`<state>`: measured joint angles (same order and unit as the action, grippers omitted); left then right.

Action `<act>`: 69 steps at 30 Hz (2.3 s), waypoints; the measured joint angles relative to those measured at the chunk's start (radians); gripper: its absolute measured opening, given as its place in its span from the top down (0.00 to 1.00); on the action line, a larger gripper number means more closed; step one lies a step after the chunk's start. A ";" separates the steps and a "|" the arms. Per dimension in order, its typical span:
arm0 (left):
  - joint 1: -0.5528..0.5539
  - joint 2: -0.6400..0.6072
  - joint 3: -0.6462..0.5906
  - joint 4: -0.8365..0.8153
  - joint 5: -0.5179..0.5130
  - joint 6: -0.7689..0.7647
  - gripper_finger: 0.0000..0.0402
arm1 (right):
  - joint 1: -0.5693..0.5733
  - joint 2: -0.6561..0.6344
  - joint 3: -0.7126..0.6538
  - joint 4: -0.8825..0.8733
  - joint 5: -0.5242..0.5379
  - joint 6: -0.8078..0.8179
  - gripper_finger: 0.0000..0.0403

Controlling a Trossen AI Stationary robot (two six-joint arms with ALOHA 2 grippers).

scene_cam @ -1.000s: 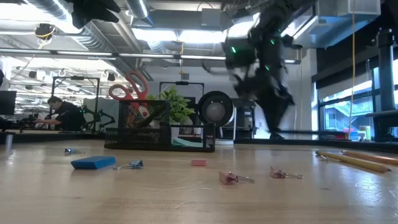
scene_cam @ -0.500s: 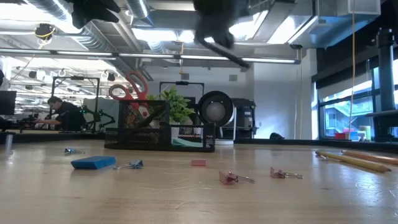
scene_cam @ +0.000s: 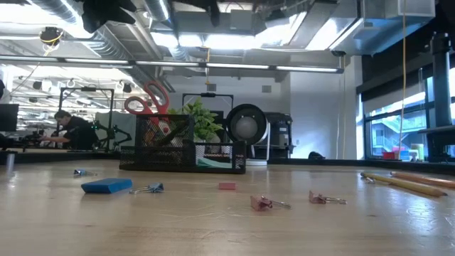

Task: Pick and place office supplies into organizer
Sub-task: Put the black pen into the black desk organizer

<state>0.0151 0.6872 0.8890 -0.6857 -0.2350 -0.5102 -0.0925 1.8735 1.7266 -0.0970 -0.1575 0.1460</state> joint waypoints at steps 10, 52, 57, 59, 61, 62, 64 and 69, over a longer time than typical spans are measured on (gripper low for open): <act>0.000 0.000 0.000 -0.035 0.003 0.000 0.69 | 0.000 0.167 -0.001 0.118 0.057 -0.159 0.85; 0.000 0.000 0.000 -0.082 0.003 0.000 0.69 | -0.048 0.228 0.006 0.113 0.177 -0.245 0.85; 0.000 0.000 0.000 -0.082 0.003 -0.001 0.69 | -0.049 0.234 -0.012 0.103 0.177 -0.238 0.85; 0.000 0.000 0.000 -0.082 0.002 0.000 0.69 | -0.049 0.236 -0.021 0.102 0.176 -0.237 0.85; 0.000 0.000 0.000 -0.082 0.002 -0.001 0.69 | -0.049 0.240 -0.033 0.118 0.175 -0.235 0.85; 0.000 0.000 0.000 -0.082 0.003 -0.001 0.69 | -0.049 0.241 -0.040 0.116 0.175 -0.234 0.85; 0.000 0.000 0.000 -0.082 0.002 -0.001 0.69 | -0.049 0.243 -0.055 0.116 0.175 -0.234 0.85; 0.000 0.000 0.000 -0.082 0.002 -0.001 0.69 | -0.049 0.243 -0.088 0.120 0.175 -0.226 0.85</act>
<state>0.0149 0.6872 0.8890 -0.7677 -0.2327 -0.5110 -0.1413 2.1162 1.6382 0.0230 0.0172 -0.0795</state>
